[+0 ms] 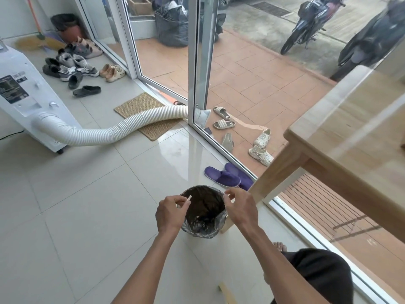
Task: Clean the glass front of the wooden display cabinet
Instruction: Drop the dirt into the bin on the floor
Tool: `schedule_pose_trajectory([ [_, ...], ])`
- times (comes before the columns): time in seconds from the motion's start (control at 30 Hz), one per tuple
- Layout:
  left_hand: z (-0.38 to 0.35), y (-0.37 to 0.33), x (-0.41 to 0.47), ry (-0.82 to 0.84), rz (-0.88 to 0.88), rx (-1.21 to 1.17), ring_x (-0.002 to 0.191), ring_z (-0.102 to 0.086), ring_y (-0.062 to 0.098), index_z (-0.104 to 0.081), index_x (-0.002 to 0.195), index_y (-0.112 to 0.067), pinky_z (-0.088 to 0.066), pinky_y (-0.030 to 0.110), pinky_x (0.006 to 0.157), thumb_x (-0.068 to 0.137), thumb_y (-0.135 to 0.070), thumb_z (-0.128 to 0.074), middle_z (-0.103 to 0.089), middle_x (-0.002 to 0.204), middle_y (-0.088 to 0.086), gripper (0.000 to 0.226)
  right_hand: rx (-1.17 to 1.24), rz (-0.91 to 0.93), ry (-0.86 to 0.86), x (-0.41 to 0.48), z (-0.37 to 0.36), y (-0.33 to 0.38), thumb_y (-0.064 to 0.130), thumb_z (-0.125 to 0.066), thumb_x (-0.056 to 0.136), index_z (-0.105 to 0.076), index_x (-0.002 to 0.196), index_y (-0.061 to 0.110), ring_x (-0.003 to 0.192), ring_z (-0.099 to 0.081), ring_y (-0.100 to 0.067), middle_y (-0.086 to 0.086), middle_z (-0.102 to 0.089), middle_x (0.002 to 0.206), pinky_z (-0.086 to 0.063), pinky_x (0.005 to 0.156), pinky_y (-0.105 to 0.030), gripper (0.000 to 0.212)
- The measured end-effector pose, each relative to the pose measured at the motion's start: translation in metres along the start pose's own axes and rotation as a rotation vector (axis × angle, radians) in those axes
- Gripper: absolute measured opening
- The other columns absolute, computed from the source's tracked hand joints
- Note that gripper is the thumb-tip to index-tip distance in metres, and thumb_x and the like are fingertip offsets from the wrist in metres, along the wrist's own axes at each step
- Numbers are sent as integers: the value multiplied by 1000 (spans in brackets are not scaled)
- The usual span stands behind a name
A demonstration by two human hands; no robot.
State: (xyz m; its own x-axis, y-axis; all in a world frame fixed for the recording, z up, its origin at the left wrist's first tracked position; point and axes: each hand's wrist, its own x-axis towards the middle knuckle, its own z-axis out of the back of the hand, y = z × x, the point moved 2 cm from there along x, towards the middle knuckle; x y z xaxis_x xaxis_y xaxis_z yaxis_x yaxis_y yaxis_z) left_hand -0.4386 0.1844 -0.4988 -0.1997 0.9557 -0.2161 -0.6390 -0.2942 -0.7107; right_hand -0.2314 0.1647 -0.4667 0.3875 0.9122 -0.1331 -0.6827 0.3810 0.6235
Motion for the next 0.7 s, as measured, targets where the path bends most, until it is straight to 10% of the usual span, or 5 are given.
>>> schedule_pose_trajectory([
  [0.37,-12,-24,11,180,-73,170,113,-68,18,-70,126,-15,-53,34,96,91,-25,-74,-77,113,-2,36,-9,-50,-4,-3,8,-5,28,-61,96,-74,99,22,84,-67,-19,7,-69,89,-47,69,-31,14],
  [0.7,5,-8,2,129,-169,281,107,-69,30,-73,117,-12,-52,39,90,104,-31,-51,-76,116,8,32,7,-1,21,-22,10,-8,35,-63,96,-72,112,22,93,-66,-17,7,-69,100,-50,73,-33,23],
])
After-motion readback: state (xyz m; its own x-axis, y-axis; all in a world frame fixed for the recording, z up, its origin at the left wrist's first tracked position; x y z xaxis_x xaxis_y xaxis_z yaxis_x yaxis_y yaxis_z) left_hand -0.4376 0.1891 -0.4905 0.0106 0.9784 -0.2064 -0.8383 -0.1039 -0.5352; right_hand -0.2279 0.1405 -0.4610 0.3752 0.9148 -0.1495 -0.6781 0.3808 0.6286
